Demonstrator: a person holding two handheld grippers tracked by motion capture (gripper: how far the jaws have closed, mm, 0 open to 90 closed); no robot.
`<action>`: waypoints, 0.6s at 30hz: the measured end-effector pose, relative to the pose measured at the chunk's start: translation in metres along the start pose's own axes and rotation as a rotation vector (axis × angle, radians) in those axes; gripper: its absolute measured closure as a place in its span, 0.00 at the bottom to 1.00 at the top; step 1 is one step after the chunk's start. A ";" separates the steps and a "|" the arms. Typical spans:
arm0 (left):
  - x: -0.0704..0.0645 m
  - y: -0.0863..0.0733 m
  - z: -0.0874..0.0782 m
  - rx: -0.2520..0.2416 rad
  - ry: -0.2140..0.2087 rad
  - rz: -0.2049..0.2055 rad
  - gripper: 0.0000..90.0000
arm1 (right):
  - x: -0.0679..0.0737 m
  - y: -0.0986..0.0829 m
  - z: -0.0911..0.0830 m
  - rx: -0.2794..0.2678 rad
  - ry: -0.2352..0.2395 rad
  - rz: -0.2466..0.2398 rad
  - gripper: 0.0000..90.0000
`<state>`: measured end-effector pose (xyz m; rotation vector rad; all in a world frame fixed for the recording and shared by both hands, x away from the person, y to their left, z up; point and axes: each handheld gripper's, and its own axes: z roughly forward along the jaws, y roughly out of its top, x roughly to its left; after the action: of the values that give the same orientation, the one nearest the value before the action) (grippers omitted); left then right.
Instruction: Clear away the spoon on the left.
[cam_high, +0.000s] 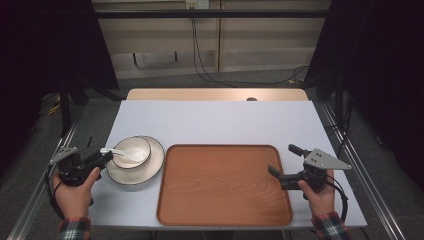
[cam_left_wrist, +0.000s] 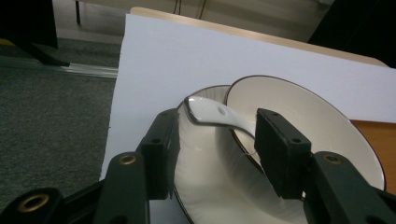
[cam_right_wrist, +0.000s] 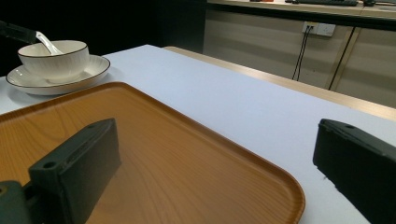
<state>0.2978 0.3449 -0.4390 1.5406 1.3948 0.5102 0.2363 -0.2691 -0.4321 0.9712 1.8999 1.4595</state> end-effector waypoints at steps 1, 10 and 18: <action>0.000 0.000 0.001 -0.005 0.003 -0.005 0.55 | 0.000 0.000 0.000 0.001 -0.006 0.001 0.00; -0.002 0.000 0.008 -0.029 -0.002 -0.042 0.61 | 0.000 0.000 -0.001 -0.001 -0.003 -0.008 0.00; 0.000 0.001 0.008 -0.044 -0.016 -0.073 0.69 | 0.000 0.000 -0.002 0.000 -0.003 -0.011 0.00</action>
<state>0.3048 0.3424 -0.4420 1.4504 1.4126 0.4802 0.2347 -0.2699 -0.4317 0.9617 1.8999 1.4509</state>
